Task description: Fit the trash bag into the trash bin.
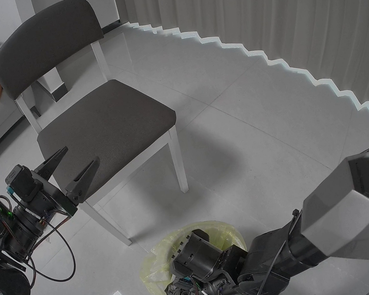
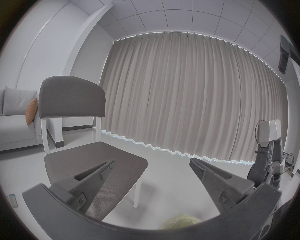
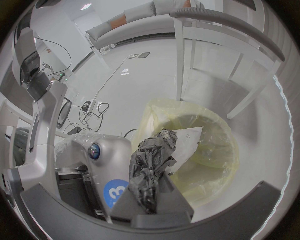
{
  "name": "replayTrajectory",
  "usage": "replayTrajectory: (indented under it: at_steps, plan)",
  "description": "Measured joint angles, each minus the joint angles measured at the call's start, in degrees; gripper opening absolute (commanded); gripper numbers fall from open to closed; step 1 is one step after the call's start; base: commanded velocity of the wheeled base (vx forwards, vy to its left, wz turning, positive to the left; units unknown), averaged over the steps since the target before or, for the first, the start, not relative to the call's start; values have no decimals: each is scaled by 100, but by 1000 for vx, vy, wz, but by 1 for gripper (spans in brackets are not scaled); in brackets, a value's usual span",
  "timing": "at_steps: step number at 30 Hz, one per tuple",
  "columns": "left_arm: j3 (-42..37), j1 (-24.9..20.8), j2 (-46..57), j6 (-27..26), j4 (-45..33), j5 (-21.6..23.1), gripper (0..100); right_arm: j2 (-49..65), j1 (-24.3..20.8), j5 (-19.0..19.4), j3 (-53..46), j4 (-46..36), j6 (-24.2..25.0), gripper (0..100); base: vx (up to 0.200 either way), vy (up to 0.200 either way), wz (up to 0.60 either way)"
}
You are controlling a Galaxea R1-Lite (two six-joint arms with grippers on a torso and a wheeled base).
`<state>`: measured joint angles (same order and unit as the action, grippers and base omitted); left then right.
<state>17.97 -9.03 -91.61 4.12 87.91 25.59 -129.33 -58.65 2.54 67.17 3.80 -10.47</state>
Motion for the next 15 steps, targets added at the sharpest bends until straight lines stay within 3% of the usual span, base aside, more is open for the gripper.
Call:
replayTrajectory:
  at_steps: [6, 15]
  plan:
    - [-17, 5, 29, 0, 9, 0, 100, 41, -28, -13, 17, 2, 2, 0, 0, 0, 0]
    - [-4, 9, 35, 4, 6, 0, 100, 278, 319, -126, 68, 0, -12, 0, 0, 0, 0]
